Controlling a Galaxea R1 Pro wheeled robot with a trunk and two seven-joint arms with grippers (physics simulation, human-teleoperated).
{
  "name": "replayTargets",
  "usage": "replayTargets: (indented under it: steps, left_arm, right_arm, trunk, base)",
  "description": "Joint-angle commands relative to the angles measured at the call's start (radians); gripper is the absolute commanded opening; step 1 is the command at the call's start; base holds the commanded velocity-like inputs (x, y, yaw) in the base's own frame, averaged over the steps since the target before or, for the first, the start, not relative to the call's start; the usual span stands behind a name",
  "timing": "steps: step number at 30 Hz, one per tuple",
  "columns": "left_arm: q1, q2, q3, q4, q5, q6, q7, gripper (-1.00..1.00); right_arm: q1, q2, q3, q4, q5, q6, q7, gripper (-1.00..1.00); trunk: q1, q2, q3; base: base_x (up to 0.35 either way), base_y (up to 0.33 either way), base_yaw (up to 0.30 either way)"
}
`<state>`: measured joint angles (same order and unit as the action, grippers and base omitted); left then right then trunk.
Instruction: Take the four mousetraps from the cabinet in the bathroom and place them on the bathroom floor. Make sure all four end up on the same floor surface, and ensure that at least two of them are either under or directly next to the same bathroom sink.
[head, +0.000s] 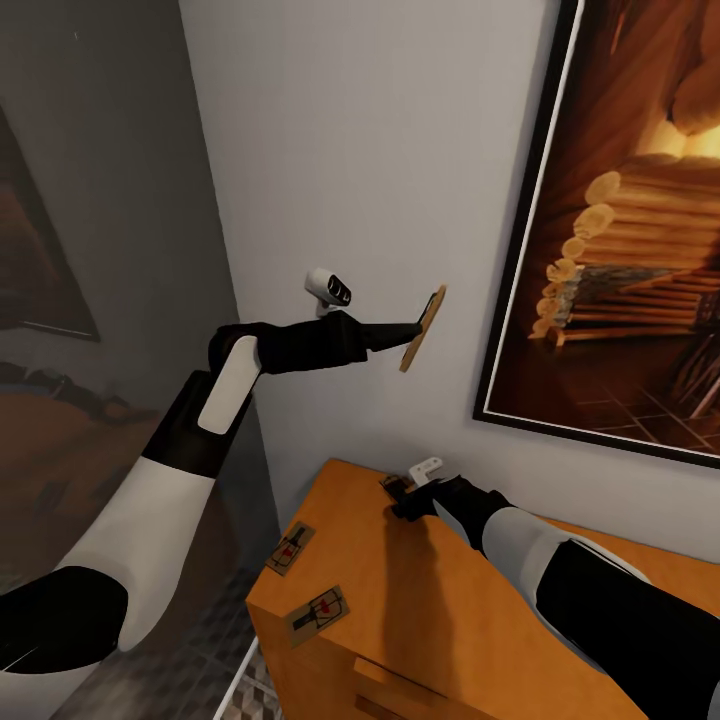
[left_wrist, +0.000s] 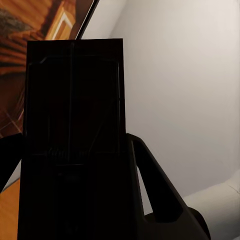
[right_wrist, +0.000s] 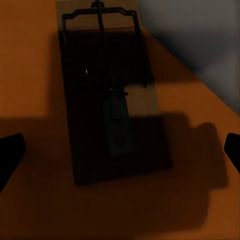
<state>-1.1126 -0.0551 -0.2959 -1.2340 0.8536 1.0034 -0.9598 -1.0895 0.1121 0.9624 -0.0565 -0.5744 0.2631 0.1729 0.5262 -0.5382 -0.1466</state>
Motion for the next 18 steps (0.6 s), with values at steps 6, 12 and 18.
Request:
replayTargets:
  steps: [6,12,18]
  left_arm:
    - [-0.001,0.0,0.0,0.001,-0.002,0.001,-0.004,-1.0]
    - [-0.001,0.0,0.0,0.002,-0.002,0.001,-0.004,-1.0]
    - [-0.001,0.0,0.0,0.006,-0.002,0.001,-0.004,-1.0]
  right_arm:
    - [-0.001,0.0,0.007,0.0,-0.007,0.004,0.002,1.0]
    - [-0.001,0.0,0.007,0.0,-0.007,0.004,0.002,1.0]
    - [-0.001,0.0,0.007,0.0,-0.007,0.004,0.003,1.0]
  trunk:
    - [0.012,-0.023,-0.011]
    - [0.012,-0.023,-0.011]
    - [0.012,-0.023,-0.011]
  base:
    - [0.0,0.0,0.0]
    - [0.0,0.0,0.0]
    - [0.0,0.0,0.0]
